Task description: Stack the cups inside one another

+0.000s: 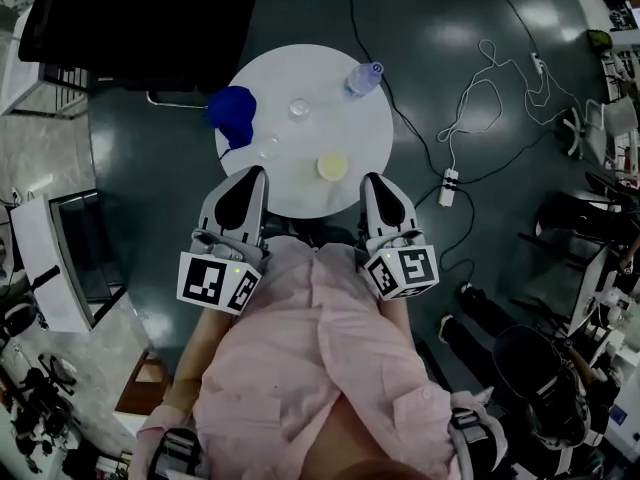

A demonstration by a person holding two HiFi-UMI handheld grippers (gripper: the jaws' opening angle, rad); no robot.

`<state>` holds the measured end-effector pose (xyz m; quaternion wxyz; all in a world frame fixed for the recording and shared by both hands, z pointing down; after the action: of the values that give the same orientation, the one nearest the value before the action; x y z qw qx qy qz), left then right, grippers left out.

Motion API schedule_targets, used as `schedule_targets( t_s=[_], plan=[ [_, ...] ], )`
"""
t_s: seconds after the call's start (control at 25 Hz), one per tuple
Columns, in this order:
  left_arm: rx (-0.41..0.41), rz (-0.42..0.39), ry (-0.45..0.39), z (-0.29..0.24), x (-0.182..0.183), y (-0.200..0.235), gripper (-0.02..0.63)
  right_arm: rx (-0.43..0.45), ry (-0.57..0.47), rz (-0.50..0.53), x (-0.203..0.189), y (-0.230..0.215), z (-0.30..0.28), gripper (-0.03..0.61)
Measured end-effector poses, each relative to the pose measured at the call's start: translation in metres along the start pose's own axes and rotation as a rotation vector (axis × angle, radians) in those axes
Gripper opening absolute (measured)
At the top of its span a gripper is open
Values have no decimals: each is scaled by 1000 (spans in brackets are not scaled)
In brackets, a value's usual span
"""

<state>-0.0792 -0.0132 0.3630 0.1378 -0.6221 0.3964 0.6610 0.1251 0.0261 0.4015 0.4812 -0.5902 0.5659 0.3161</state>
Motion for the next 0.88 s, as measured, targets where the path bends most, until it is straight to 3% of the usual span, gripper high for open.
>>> schedule_targets(
  t_s=[0.88],
  plan=[
    [-25,8,17,17,4,33,18,-92,29,-28,-11,12,-16,34]
  ],
)
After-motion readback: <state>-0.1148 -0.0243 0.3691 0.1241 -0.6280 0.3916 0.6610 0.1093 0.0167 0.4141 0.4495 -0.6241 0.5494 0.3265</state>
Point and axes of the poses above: the fingertips, and each gripper's own axes: z backward along the fingers, y to its left, x out of its top, the point moved 3 cm from there along z, backward along the fingers, and after that the axes turned 7 degrees about -x, right-handed, at the moved point
